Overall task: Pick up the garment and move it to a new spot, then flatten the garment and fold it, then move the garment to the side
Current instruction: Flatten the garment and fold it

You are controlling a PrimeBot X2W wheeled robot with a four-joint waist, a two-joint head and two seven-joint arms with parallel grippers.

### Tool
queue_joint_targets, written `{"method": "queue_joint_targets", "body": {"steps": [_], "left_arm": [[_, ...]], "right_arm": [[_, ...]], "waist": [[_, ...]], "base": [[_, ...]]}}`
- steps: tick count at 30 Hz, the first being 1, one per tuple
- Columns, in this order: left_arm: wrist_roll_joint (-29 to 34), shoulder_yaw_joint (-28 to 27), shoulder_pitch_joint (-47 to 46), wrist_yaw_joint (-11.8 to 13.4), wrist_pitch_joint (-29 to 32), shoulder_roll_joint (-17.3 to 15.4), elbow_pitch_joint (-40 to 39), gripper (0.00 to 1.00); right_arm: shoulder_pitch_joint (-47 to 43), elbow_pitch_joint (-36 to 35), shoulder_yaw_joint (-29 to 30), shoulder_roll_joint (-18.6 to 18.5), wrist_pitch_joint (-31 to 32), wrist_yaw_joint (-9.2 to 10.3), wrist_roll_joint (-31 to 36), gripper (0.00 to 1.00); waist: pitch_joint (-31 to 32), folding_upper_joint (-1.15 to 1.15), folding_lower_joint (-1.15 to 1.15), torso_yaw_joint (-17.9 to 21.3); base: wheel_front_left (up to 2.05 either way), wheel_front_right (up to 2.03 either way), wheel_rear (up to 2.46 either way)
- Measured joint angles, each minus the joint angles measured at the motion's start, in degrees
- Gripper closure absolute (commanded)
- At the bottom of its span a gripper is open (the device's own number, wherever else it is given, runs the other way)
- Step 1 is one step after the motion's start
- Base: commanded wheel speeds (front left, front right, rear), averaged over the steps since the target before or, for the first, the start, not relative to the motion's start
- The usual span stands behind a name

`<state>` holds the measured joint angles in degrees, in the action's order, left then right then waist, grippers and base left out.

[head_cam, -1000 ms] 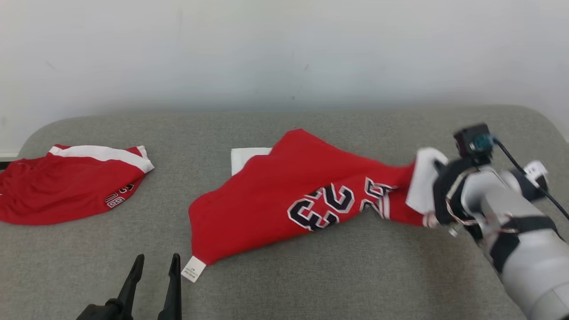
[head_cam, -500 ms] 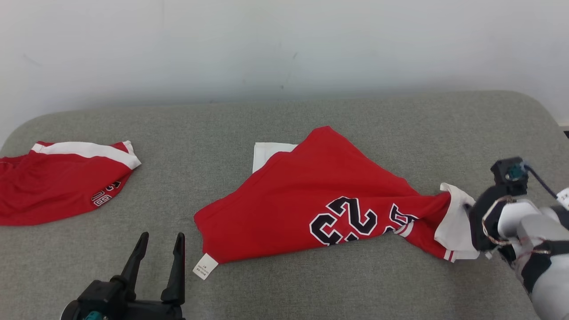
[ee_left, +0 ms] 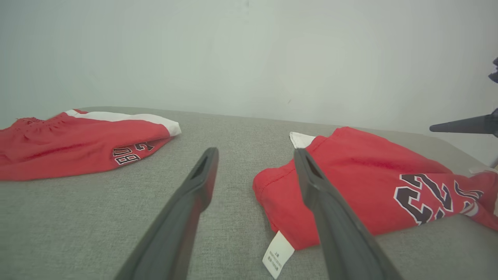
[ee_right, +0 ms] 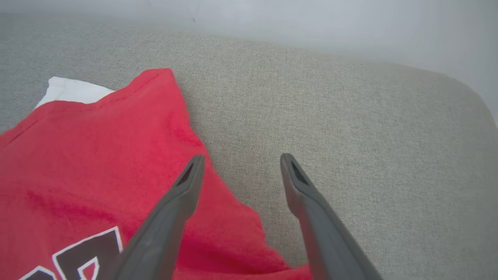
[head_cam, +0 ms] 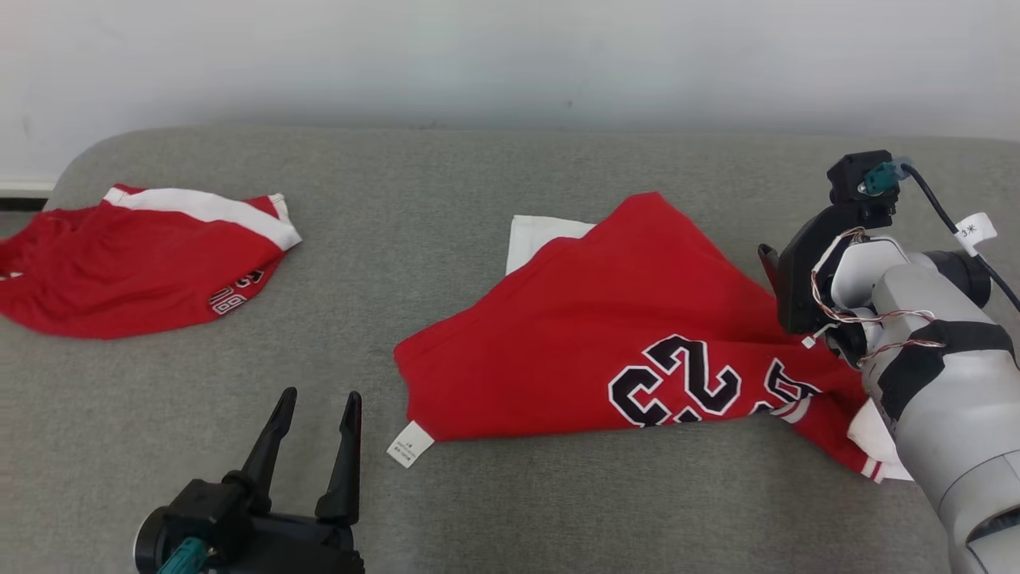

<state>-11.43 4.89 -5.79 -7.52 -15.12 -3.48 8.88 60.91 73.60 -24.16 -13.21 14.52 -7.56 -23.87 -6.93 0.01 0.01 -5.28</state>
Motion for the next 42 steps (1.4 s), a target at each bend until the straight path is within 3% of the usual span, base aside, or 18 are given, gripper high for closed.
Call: {"method": "queue_joint_targets", "body": {"steps": [12, 15, 31, 32, 33, 34, 42], "left_arm": [[-0.76, 1.88, -0.78, 0.0, 0.0, 0.36, -0.23, 0.0], [-0.76, 2.27, -0.76, 0.0, 0.0, 0.42, -0.31, 0.0], [-0.74, 3.75, -1.98, 0.0, 0.0, 0.48, -1.25, 0.0], [-0.73, 3.64, -2.01, 0.0, 0.0, 0.48, -1.35, 0.0], [-0.7, 3.47, -2.05, 0.0, 0.0, 0.48, -1.41, 0.0], [-0.68, 3.32, -2.15, 0.0, 0.0, 0.48, -1.44, 0.0], [-0.57, 2.61, -2.33, -0.01, 0.0, 0.52, -0.91, 0.0]], "right_arm": [[-0.85, 0.2, 3.45, 0.62, 4.22, 0.0, -2.78, 0.0], [-1.02, 0.24, 5.24, -1.18, 3.08, 0.0, -2.78, 0.0], [-0.65, 0.27, 12.35, -3.76, 2.69, 0.0, -0.15, 0.0], [-0.31, 0.3, 12.35, -3.49, 2.58, 0.0, 0.14, 0.05], [0.15, 0.27, 12.32, -3.18, 2.25, 0.0, 0.46, 0.58], [0.49, 0.23, 12.09, -2.77, 1.68, 0.0, 0.92, 0.99], [0.6, -1.07, 8.27, 0.38, 0.54, 0.0, 2.49, 1.0]], "waist": [[-2.9, 0.0, 0.0, -7.8], [-3.44, 0.0, 0.0, -9.19], [-6.61, 0.0, 0.0, -11.66], [-6.93, 0.0, 0.0, -11.71], [-7.24, 0.0, 0.0, -11.72], [-7.53, 0.0, 0.0, -11.7], [-7.03, 0.0, -0.01, -10.4]], "base": [[0.0, 0.0, 0.0], [0.0, 0.0, 0.0], [0.0, 0.0, 0.0], [0.0, 0.0, 0.0], [0.0, 0.0, 0.0], [0.0, 0.0, 0.0], [0.0, 0.0, 0.0]]}}
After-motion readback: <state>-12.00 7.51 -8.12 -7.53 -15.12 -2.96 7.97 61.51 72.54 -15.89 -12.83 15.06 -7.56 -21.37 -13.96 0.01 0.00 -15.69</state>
